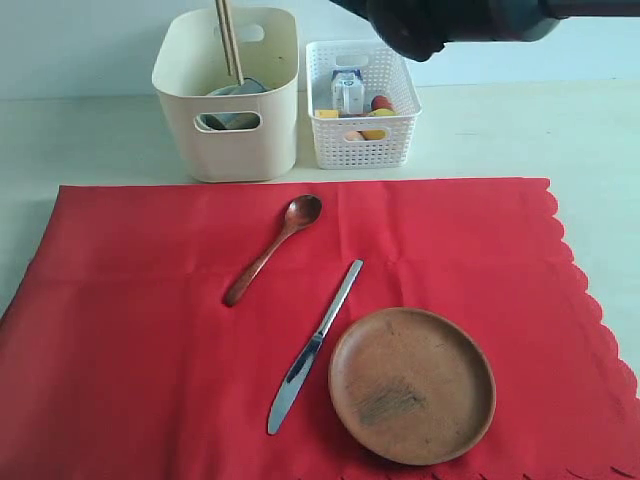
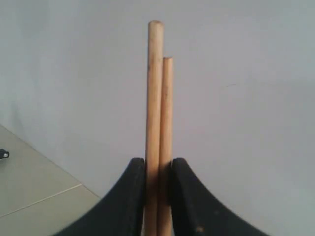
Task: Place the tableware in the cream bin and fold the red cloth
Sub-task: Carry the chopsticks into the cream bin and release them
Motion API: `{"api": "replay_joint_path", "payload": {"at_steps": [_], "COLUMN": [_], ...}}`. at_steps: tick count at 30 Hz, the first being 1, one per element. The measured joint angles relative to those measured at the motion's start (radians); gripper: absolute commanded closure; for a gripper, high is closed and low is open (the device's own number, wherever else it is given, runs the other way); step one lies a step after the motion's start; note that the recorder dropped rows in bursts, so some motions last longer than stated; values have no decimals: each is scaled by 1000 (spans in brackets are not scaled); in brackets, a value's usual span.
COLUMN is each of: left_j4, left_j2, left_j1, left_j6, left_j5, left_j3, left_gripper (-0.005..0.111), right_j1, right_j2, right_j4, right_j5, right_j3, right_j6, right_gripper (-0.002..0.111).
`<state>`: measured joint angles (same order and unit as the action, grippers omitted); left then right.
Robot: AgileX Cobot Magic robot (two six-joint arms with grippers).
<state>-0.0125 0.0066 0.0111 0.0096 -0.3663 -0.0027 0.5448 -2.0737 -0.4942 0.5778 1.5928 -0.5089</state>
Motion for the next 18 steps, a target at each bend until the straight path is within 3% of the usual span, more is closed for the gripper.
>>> {"api": "replay_joint_path", "payload": {"at_steps": [13, 18], "left_j4": [0, 0], "left_j2": [0, 0], "left_j1": [0, 0], "left_j6": [0, 0], "left_j5": [0, 0], "left_j3": [0, 0], "left_gripper": [107, 107], "right_j1": [0, 0], "right_j2": [-103, -127], "right_j4": [152, 208], "right_j5": [-3, -40], "right_j3": [115, 139], "right_j6": [67, 88], "right_gripper": [108, 95]}}
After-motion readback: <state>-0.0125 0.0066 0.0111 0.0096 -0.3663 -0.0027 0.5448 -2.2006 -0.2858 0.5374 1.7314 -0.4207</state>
